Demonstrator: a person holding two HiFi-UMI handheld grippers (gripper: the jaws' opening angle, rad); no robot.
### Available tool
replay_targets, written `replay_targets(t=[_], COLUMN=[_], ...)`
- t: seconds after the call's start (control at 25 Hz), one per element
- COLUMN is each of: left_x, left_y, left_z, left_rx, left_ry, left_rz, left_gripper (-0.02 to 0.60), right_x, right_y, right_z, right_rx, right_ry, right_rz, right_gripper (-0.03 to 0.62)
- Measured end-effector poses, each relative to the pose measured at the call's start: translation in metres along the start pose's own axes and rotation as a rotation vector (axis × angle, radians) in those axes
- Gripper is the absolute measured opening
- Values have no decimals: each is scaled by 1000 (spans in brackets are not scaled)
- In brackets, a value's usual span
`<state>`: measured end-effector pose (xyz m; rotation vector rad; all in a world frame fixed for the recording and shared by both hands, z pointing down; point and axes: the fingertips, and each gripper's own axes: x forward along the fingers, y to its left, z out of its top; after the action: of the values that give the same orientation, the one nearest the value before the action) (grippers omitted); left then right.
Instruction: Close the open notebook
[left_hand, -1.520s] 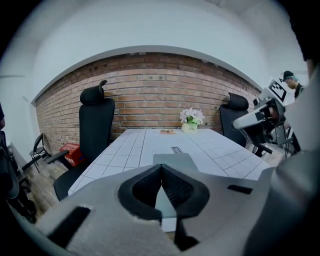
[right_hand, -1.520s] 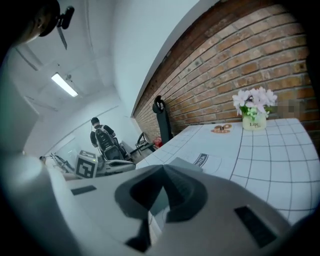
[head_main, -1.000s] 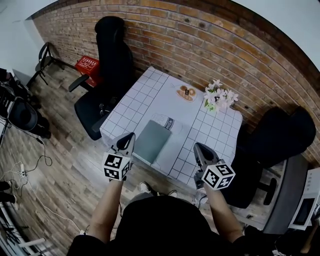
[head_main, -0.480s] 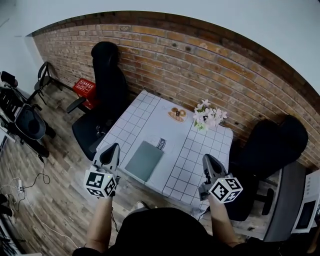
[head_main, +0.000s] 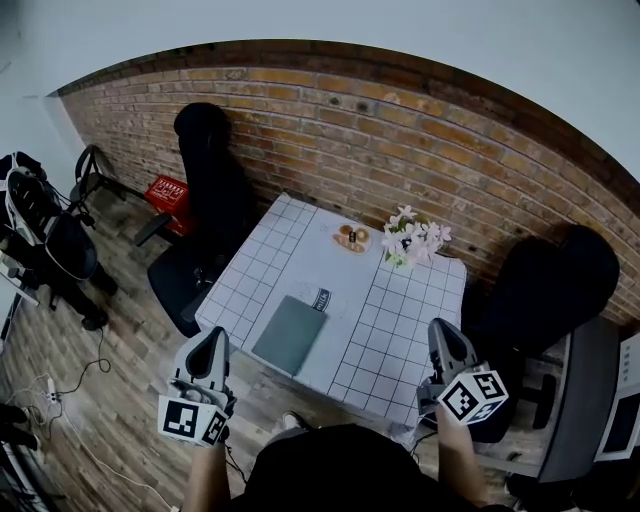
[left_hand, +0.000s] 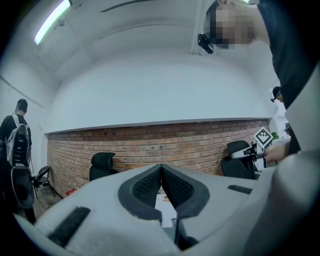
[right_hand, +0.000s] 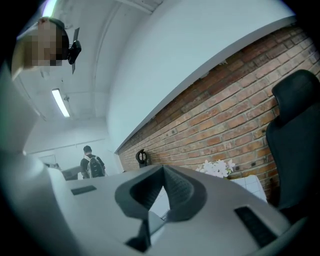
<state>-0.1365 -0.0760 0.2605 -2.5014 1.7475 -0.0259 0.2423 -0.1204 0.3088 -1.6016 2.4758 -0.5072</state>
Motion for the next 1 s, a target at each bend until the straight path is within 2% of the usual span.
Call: replay_targets(t=[0.2,0.48,0.84,1.0], left_x=[-6,-6,17,19], left_y=[3,1,-19,-23], left_z=[9,17,5,8], left_rx=[3,20,-7,-16], left_ry=[-5,-37,-28,-37], left_rz=[21,11,-83,-99], left_gripper=[25,25,25,25], right_x=[-4,-6,10,16], right_y=[0,10,36,48], right_z=[6,11,3,2], right_rx=[-9,-45,-76,-106], right_ry=[-6,-10,7,15], right_rz=[-17,-24,6,16], right_gripper=[14,14,14,14])
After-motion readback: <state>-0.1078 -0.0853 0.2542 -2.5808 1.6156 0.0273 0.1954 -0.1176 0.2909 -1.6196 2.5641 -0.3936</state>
